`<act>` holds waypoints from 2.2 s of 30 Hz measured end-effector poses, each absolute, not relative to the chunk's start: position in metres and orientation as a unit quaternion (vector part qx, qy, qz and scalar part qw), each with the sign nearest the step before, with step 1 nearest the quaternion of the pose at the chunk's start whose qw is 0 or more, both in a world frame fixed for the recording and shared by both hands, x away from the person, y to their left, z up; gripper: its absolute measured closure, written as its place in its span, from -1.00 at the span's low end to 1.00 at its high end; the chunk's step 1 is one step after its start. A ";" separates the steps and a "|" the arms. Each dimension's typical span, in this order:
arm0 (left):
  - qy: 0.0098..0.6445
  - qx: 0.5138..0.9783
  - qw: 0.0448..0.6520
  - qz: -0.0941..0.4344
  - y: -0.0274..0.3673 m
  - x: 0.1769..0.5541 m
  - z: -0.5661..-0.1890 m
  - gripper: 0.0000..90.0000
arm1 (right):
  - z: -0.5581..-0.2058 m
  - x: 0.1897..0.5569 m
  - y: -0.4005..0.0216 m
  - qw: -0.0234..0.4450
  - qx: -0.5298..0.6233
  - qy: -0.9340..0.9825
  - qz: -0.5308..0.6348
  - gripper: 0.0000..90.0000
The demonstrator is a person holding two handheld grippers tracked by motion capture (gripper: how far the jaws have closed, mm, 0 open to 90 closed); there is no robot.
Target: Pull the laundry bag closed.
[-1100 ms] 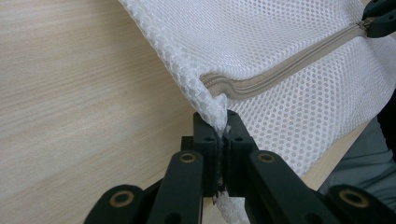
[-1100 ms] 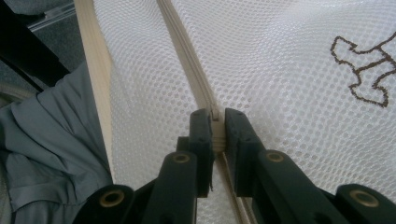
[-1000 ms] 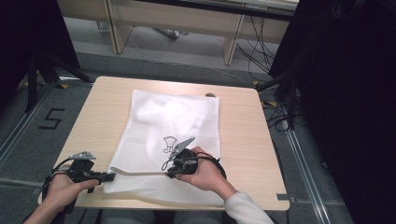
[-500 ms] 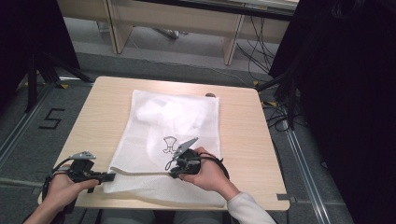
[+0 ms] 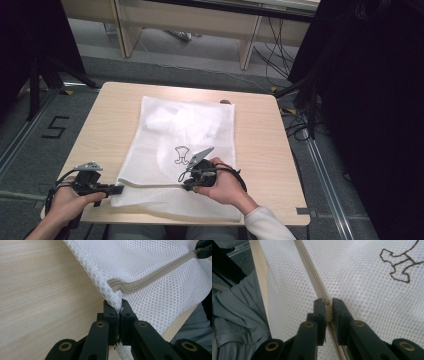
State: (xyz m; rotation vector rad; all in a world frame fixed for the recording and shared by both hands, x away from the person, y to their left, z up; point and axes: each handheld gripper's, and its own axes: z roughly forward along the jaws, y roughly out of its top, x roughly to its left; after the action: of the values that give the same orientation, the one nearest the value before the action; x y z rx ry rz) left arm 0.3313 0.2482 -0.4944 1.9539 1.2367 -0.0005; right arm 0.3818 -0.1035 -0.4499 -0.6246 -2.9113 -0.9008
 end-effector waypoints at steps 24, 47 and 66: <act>0.493 0.771 0.405 -0.004 0.248 0.331 -0.494 0.91 | -0.449 0.384 -0.116 0.012 -0.204 -0.934 -0.294 0.84; 0.495 0.769 0.405 -0.004 0.249 0.332 -0.493 0.91 | -0.448 0.384 -0.130 0.008 -0.209 -0.931 -0.300 0.84; 0.496 0.768 0.404 -0.006 0.250 0.332 -0.493 0.91 | -0.446 0.382 -0.141 0.008 -0.234 -0.926 -0.295 0.83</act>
State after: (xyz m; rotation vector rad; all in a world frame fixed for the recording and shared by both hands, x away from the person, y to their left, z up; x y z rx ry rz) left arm 0.3317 0.2496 -0.4928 1.9398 1.2519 -0.0161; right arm 0.3816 -0.1405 -0.4459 -0.7327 -2.8960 -0.9207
